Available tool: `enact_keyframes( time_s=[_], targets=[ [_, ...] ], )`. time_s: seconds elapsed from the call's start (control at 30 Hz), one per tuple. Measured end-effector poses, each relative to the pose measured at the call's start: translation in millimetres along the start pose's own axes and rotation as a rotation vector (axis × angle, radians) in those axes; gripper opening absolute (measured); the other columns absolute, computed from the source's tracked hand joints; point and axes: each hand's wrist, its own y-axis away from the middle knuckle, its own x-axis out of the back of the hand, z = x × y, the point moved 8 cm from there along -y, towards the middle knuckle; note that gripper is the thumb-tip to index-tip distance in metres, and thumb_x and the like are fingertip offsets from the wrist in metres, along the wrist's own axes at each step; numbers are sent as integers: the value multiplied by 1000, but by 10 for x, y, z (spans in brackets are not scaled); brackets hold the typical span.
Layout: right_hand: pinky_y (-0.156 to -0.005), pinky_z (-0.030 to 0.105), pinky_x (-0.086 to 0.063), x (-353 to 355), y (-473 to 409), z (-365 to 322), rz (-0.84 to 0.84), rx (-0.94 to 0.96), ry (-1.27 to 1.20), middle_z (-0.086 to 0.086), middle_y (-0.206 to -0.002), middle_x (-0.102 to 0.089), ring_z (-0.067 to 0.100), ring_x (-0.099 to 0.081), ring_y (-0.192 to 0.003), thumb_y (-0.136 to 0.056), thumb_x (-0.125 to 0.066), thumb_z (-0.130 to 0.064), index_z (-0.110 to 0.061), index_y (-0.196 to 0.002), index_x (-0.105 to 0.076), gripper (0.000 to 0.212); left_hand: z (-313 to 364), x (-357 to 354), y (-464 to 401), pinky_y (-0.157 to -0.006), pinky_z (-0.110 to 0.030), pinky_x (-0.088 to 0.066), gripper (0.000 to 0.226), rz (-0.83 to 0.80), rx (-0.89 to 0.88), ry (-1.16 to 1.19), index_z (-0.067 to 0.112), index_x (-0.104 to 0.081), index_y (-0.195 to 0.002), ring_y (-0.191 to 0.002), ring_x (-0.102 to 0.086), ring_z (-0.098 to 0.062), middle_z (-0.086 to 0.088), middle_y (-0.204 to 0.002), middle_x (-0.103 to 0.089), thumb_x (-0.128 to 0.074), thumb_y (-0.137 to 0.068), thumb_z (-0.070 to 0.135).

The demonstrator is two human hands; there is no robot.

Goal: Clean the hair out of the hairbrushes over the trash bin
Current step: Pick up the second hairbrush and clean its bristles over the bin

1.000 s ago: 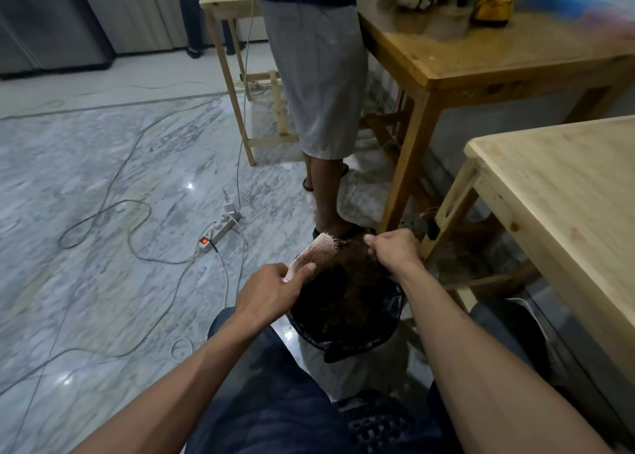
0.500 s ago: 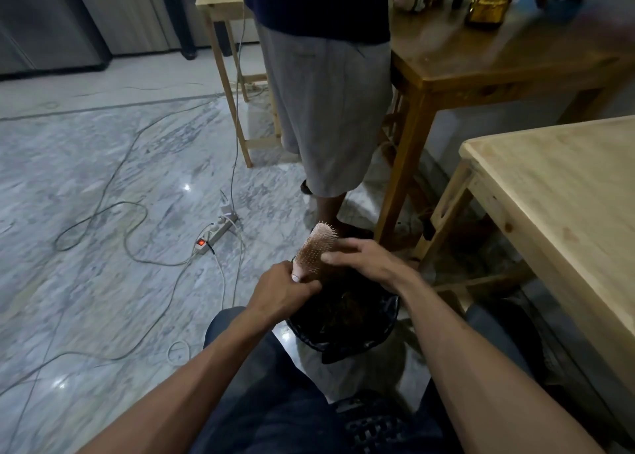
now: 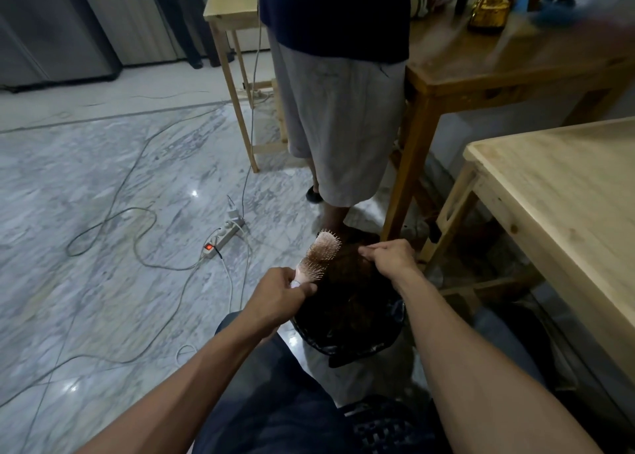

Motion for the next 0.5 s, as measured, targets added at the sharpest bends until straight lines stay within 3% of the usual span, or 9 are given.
enact_keyframes(
  time_s=[0.07, 0.13, 0.2, 0.27, 0.3, 0.37, 0.43, 0.5],
  targets=[
    [-95, 34, -57, -102, 7, -5, -78, 14, 54, -2, -89, -79, 17, -72, -97, -88, -79, -17, -16, -93, -84, 7, 28, 16, 13, -45, -21, -36, 25, 18, 15, -11, 12, -60, -78, -37, -47, -1, 7, -52, -52, -68, -93, 30],
    [-85, 24, -51, -266, 126, -62, -290, 49, 98, 0, -106, -74, 16, -66, -108, -90, -68, -3, -15, -112, -80, 28, 22, 24, 8, -50, -24, -38, 37, 33, 59, 7, 13, -56, -75, -46, -50, -9, 1, -60, -52, -61, -93, 44],
    [-98, 26, -41, -352, 224, -120, -459, 48, -26, 4, -127, -65, 18, -54, -124, -79, -62, -7, -16, -134, -68, 57, 3, 45, -15, -58, -29, -40, 51, 62, 104, 37, 12, -56, -75, -56, -51, -18, -1, -65, -52, -53, -88, 62],
    [-114, 39, -24, -395, 268, -180, -561, 26, -216, 5, -141, -59, 19, -46, -131, -67, -58, -23, -18, -146, -57, 79, -6, 18, -27, -60, -31, -41, 56, 69, 119, 53, 14, -56, -76, -59, -52, -20, -1, -68, -54, -48, -84, 70],
    [-115, 38, -22, -416, 286, -219, -583, 45, -243, 4, -142, -59, 18, -46, -132, -67, -60, -29, -19, -146, -56, 80, 0, -17, -30, -60, -31, -41, 55, 65, 115, 65, 15, -56, -75, -58, -53, -19, -1, -68, -55, -47, -86, 68],
    [-110, 31, -36, -473, 349, -272, -611, 91, -189, 4, -135, -67, 18, -58, -127, -72, -76, -40, -18, -139, -63, 72, 32, -94, -29, -55, -27, -41, 47, 39, 95, 99, 15, -58, -74, -50, -54, -12, 0, -63, -57, -48, -93, 57],
    [-101, 34, -54, -526, 406, -282, -631, 161, -65, 6, -113, -79, 19, -73, -108, -77, -87, -39, -13, -120, -76, 52, 53, -137, -44, -51, -25, -41, 42, 22, 82, 104, 12, -61, -75, -45, -54, -10, 1, -60, -58, -50, -96, 47],
    [-86, 30, -58, -457, 366, -299, -527, 245, 13, 4, -89, -81, 11, -76, -83, -84, -84, -32, -10, -96, -82, 25, -30, -119, -111, -54, -30, -42, 42, 28, 137, 191, 2, -66, -83, -47, -52, -17, -4, -59, -57, -56, -95, 41]
  ],
)
